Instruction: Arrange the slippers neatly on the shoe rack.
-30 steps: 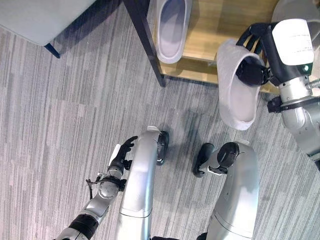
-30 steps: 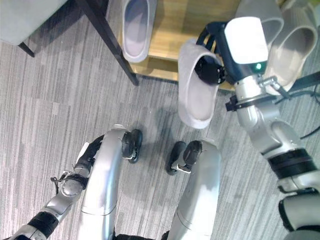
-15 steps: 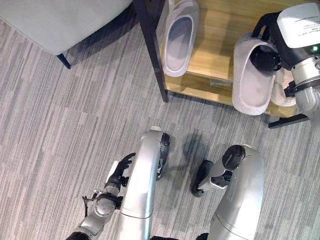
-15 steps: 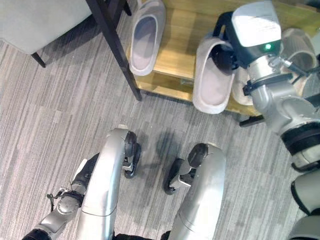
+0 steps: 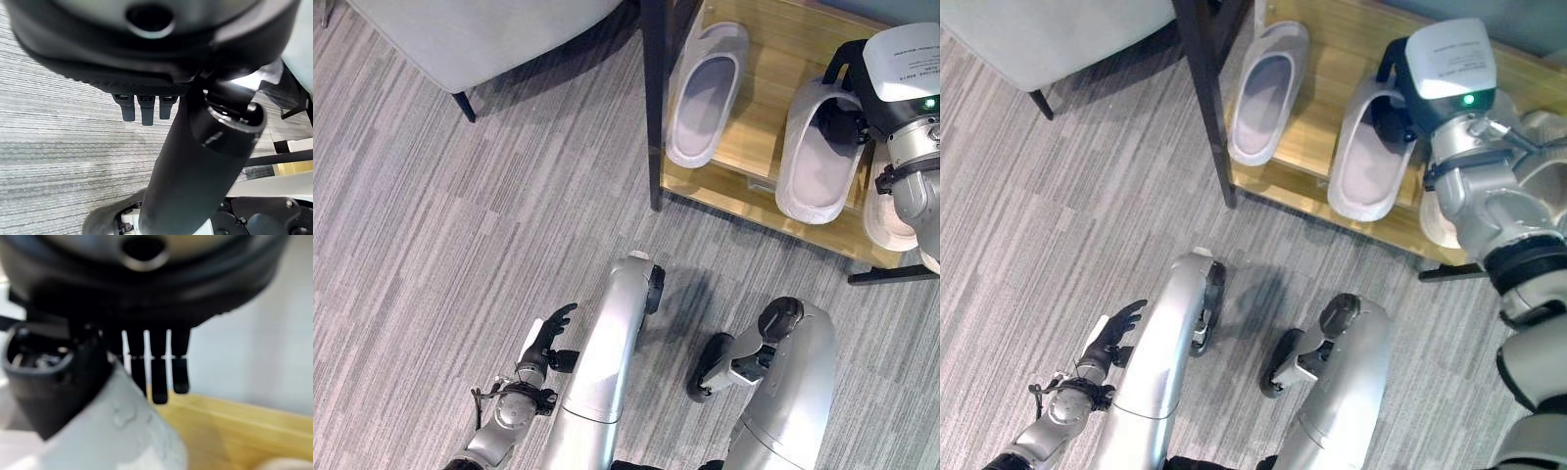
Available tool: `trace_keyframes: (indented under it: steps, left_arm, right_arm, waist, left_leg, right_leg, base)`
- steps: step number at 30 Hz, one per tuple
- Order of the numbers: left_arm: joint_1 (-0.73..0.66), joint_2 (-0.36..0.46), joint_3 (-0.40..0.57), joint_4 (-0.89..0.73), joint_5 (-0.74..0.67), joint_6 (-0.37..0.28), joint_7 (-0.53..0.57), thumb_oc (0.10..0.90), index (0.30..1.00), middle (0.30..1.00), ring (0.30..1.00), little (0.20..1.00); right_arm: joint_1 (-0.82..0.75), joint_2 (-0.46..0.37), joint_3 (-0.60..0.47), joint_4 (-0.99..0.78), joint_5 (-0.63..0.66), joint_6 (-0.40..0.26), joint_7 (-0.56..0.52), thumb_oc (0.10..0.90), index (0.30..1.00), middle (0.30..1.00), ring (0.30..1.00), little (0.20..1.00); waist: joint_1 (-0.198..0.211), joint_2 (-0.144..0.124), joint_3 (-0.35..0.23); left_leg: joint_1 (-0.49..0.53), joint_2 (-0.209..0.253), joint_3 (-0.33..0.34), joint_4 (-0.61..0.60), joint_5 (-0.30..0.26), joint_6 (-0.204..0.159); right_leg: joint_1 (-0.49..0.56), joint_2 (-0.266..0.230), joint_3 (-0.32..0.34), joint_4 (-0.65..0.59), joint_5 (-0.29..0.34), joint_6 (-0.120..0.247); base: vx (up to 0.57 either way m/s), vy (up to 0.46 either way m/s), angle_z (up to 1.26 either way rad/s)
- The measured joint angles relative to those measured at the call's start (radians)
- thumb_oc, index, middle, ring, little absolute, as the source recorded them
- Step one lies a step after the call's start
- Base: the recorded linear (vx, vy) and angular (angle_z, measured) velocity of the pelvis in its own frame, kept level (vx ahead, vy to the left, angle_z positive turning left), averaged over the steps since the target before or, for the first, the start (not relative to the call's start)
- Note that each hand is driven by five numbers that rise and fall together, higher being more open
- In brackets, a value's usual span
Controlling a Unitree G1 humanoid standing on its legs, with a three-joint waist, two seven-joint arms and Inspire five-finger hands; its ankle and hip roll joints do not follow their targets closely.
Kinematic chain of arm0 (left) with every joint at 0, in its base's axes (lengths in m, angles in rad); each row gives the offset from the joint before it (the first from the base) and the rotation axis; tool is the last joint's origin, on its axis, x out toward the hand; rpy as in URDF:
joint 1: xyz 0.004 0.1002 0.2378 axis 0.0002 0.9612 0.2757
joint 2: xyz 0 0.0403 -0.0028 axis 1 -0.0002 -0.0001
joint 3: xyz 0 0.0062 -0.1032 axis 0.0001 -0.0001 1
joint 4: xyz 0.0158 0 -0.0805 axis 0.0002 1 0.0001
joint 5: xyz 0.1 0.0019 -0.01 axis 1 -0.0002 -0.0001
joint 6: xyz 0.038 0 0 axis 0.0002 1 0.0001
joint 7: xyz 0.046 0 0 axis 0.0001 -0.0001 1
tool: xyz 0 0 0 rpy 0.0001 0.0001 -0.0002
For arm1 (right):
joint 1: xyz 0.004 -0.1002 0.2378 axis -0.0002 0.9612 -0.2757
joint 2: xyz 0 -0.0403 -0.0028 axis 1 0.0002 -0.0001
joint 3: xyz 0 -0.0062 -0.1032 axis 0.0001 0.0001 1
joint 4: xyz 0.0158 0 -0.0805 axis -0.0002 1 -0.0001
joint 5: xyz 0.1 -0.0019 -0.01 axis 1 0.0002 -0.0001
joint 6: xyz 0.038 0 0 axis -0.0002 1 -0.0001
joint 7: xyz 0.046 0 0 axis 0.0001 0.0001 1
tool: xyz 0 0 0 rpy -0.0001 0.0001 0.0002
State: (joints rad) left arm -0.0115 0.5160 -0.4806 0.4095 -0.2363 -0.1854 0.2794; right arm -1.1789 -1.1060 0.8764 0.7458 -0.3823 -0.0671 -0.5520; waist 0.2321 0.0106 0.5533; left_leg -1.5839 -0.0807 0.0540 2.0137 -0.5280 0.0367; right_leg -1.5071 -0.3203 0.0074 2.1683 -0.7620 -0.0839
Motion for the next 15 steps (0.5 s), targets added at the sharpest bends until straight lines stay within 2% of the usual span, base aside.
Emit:
trace_keyframes:
  steps: [1,2,3,9,15]
  left_arm:
    - [0.002,0.004,0.000,-0.002,0.000,-0.007,0.000,0.800,0.900,0.900,0.900,0.900]
    - [0.004,0.006,0.000,-0.002,-0.001,-0.007,0.000,0.800,0.900,0.900,0.900,0.900]
    - [0.005,0.011,-0.007,-0.003,-0.007,-0.007,0.000,0.800,0.900,0.900,0.900,0.900]
    - [0.007,0.015,-0.026,-0.002,-0.021,-0.007,0.000,0.800,0.900,0.900,0.900,0.900]
    - [0.002,0.016,-0.025,-0.004,-0.039,-0.007,-0.005,0.800,0.900,0.900,0.900,0.900]
  right_arm:
    - [-0.002,0.003,0.001,0.016,0.000,0.001,0.000,0.544,0.516,0.516,0.516,0.516]
    - [-0.008,0.017,0.001,0.036,0.001,0.001,-0.001,0.755,0.832,0.832,0.832,0.832]
    - [-0.014,0.030,0.001,0.054,0.005,0.006,-0.001,0.800,0.900,0.900,0.900,0.900]
    - [-0.034,0.077,0.001,0.079,0.049,0.008,-0.002,0.800,0.900,0.900,0.900,0.900]
    - [-0.036,0.075,0.001,0.050,0.113,-0.012,0.001,0.800,0.900,0.900,0.900,0.900]
  waist:
    - [0.007,0.000,0.000]
    - [0.009,0.000,0.000]
    - [0.014,0.000,0.000]
    - [0.027,0.001,0.001]
    - [0.014,0.001,0.001]
  left_leg:
    - [0.000,-0.007,-0.001,0.000,0.000,0.000]
    - [0.001,-0.009,-0.001,0.001,0.000,0.000]
    - [0.001,-0.014,-0.001,0.001,0.000,0.000]
    - [-0.001,-0.023,-0.001,0.012,-0.011,0.003]
    - [-0.001,-0.022,0.001,0.016,-0.017,0.008]
  right_leg:
    - [0.004,-0.003,-0.001,0.002,-0.008,0.002]
    - [0.008,-0.008,-0.002,0.003,-0.013,0.001]
    - [0.011,-0.012,-0.002,0.005,-0.019,0.005]
    - [0.020,-0.021,-0.002,0.014,-0.035,0.013]
    - [0.024,-0.021,0.000,0.015,-0.038,0.018]
  base:
    - [0.00,0.007,0.19]
    - [0.00,0.011,0.18]
    - [0.00,0.019,0.13]
    - [0.00,0.012,0.05]
    - [0.00,0.000,0.00]
